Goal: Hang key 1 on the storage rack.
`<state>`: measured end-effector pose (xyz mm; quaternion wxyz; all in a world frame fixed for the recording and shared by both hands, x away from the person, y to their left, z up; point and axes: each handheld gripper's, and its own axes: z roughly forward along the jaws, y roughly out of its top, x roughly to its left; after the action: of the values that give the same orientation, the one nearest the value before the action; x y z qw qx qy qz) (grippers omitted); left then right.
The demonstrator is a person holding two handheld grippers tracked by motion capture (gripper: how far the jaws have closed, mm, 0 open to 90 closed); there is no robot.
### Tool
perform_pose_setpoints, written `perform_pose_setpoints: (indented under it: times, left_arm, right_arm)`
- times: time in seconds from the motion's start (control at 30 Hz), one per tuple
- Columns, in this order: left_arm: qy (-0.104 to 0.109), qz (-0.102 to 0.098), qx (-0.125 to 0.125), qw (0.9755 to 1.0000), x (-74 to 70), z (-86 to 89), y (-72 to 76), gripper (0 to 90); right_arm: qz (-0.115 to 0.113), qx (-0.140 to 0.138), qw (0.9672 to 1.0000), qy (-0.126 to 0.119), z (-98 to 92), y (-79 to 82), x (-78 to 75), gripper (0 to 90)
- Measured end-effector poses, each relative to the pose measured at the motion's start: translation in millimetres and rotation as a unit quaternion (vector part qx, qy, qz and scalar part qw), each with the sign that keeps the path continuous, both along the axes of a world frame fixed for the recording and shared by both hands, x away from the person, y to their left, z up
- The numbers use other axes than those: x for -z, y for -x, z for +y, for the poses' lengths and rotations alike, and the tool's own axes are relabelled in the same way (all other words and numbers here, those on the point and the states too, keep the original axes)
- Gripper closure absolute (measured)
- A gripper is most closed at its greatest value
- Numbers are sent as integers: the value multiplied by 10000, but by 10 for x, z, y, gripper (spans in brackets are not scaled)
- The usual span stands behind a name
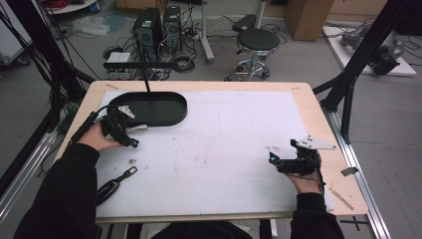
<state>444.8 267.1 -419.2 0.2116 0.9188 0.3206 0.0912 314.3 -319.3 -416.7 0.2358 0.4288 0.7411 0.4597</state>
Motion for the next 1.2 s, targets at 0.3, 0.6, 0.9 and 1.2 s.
perform_pose_setpoints:
  times: [0.3, 0.6, 0.9, 1.2]
  left_arm:
    - [35, -182, 24, 9998, 9, 15, -23, 148]
    - [-173, -563, 404, 9974, 32, -39, 30, 225]
    - [-57, -627, 401, 9972, 42, -41, 7, 267]
    - [219, -210, 178, 9994, 26, 39, -45, 573]
  right_arm:
    - [24, 0, 10000, 51, -7, 4, 14, 8]
    - [69, -63, 9999, 79, 22, -13, 31, 8]
    - [169, -106, 9997, 162, 46, -27, 58, 8]
    - [128, -109, 9997, 159, 35, -15, 48, 8]
